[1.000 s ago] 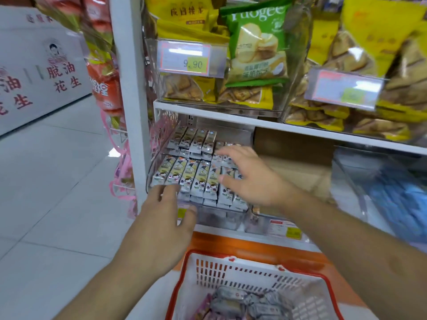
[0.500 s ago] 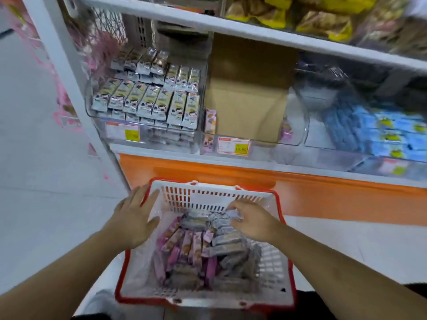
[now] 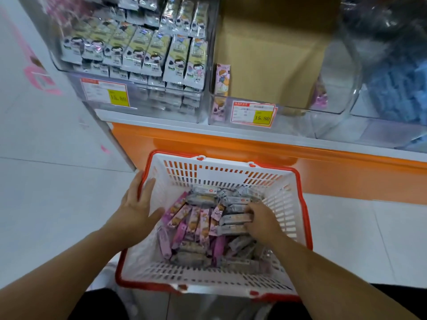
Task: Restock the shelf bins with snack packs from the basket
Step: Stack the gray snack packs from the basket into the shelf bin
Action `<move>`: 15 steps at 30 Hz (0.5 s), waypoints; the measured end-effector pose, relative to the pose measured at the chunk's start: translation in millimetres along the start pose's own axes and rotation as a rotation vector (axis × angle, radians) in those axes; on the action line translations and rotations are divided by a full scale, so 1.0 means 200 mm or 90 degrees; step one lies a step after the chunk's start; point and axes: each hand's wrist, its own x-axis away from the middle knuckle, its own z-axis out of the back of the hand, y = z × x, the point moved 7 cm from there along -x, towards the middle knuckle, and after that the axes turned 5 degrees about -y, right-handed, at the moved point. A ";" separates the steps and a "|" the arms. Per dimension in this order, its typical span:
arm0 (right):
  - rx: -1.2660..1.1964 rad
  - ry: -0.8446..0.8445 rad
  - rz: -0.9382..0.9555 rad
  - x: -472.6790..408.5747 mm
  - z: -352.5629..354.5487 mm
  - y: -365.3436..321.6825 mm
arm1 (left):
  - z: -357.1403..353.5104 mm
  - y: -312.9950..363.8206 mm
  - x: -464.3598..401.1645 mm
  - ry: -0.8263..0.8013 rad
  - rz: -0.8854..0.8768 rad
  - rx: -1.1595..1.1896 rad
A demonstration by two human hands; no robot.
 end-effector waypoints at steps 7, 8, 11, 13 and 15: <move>-0.041 -0.021 0.070 0.09 0.15 -0.22 | 0.03 0.03 0.02 -0.027 0.027 -0.040; -0.046 -0.027 0.087 0.12 0.20 -0.29 | 0.03 0.03 0.02 -0.030 0.039 -0.060; -0.091 -0.021 0.122 0.22 0.40 -0.49 | 0.07 0.07 0.05 -0.032 0.079 -0.127; -0.139 -0.026 0.157 0.31 0.55 -0.62 | 0.14 0.15 0.07 -0.020 0.076 -0.136; -0.160 -0.022 0.200 0.42 0.72 -0.74 | 0.26 0.30 0.09 -0.037 0.028 -0.097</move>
